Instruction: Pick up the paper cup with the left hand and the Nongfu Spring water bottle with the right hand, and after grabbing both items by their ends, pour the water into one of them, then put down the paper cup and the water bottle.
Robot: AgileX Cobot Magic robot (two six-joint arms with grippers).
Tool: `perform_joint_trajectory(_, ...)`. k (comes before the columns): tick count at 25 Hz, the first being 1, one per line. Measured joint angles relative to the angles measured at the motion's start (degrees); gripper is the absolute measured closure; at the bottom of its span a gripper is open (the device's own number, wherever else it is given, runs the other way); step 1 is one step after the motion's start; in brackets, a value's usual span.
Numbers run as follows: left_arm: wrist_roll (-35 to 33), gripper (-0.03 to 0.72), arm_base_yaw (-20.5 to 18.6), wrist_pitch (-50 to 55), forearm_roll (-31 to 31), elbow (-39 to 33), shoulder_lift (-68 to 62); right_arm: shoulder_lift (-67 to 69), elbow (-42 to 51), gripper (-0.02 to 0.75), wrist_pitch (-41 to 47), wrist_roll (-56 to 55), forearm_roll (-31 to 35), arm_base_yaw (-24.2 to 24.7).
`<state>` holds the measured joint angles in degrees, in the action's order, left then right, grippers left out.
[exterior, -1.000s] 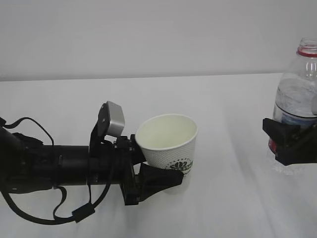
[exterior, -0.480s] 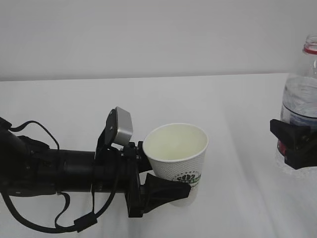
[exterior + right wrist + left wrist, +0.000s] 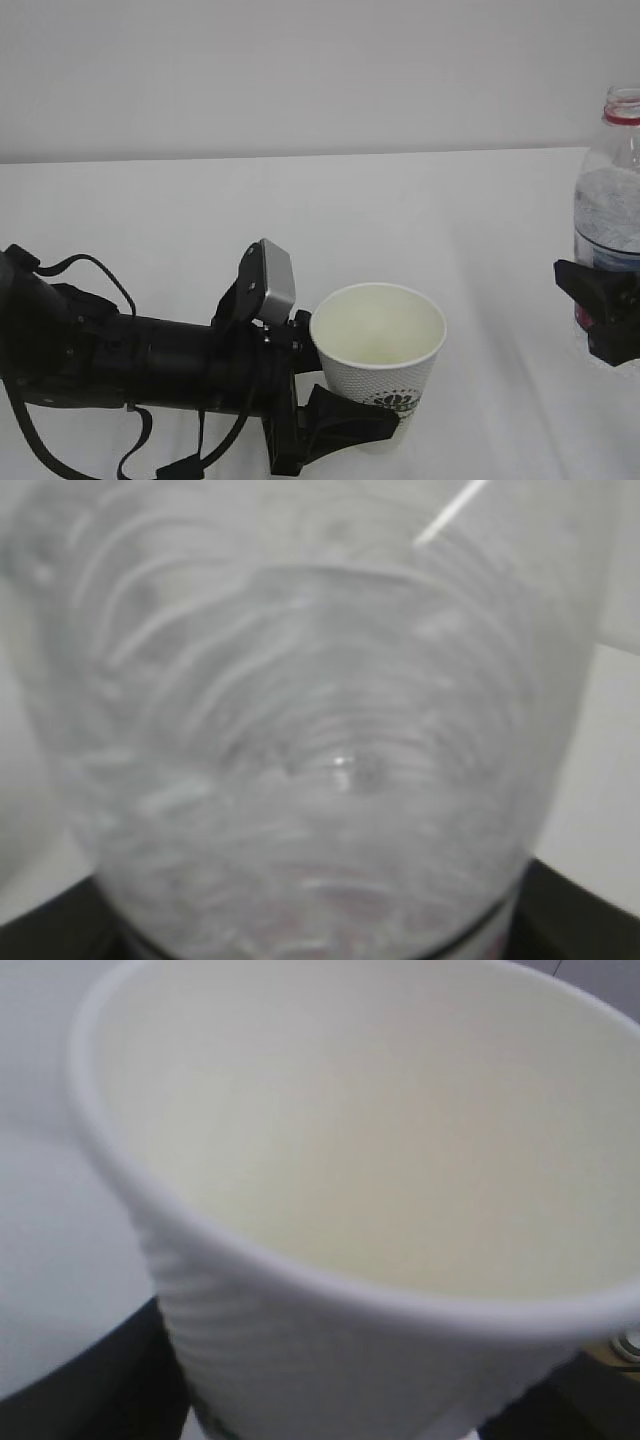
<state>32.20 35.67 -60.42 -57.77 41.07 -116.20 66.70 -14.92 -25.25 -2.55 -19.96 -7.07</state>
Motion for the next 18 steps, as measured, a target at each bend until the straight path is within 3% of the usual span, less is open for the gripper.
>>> perform_joint_trajectory(12,0.03,0.142,0.26,0.40,-2.05,1.28,0.00,0.00,0.13,0.256,0.34,6.42,-0.86,0.00)
perform_joint_trajectory(18,0.03,0.142,3.66,3.41,-1.77,5.01,0.00,0.00,0.13,0.256,0.34,8.92,-0.86,0.00)
